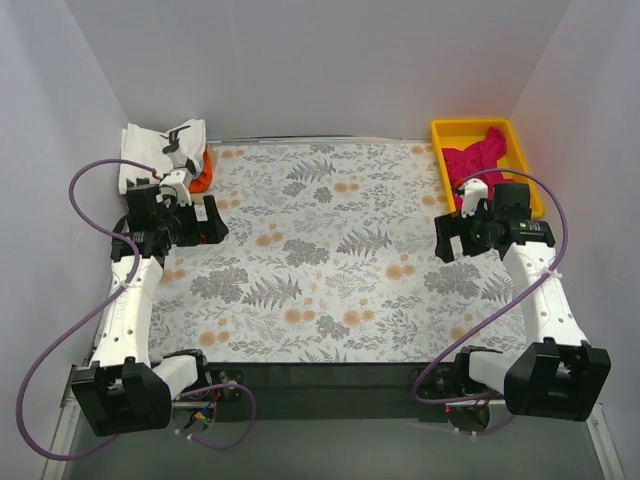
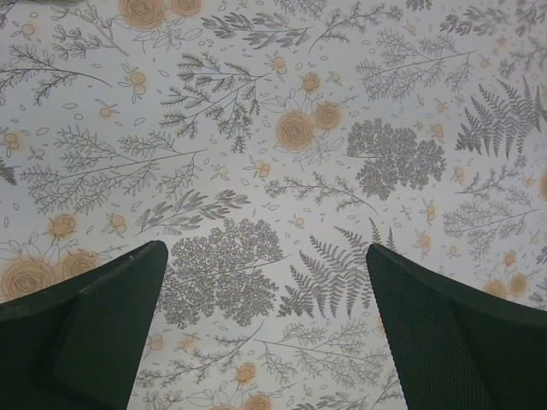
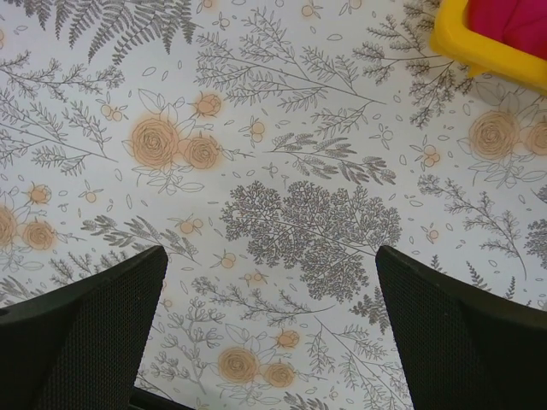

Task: Fold and stack the t-shirts
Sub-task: Grab the tshirt from the pile

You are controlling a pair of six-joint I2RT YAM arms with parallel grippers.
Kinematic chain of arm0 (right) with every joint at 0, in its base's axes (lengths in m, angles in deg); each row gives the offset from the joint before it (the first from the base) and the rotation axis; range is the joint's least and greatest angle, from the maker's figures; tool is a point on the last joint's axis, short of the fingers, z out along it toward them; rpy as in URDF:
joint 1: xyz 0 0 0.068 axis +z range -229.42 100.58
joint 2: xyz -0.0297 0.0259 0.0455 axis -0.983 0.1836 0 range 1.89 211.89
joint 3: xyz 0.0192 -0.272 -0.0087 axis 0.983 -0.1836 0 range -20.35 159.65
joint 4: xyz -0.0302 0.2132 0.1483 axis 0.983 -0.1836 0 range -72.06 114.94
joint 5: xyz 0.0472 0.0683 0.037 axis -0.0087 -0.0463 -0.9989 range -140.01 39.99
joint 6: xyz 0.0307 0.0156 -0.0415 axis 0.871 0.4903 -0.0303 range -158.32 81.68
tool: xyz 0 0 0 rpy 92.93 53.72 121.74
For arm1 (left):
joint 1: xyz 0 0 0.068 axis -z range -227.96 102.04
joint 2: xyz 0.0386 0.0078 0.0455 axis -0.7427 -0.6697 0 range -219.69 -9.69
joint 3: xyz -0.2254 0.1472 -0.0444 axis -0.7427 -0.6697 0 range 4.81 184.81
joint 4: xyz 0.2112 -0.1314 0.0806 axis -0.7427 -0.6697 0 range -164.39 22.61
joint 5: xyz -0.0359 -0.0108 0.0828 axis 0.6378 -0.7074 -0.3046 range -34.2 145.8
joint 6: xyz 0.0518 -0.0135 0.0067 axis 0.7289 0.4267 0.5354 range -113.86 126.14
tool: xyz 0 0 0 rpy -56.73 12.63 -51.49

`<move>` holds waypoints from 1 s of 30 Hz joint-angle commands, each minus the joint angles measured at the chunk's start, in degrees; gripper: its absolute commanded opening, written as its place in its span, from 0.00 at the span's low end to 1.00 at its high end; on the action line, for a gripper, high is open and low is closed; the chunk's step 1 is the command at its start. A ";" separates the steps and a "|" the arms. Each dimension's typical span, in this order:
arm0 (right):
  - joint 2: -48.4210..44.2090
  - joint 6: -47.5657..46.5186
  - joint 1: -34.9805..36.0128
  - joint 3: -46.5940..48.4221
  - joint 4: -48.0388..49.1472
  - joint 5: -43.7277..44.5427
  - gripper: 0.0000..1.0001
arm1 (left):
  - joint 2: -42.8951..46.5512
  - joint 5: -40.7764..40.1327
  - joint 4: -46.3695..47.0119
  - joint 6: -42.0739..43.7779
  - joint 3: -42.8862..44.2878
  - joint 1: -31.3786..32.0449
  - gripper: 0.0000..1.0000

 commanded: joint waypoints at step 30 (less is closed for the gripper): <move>67.35 10.17 -6.82 63.88 12.28 18.32 0.98 | -12.56 2.48 6.58 -9.07 10.45 0.11 0.97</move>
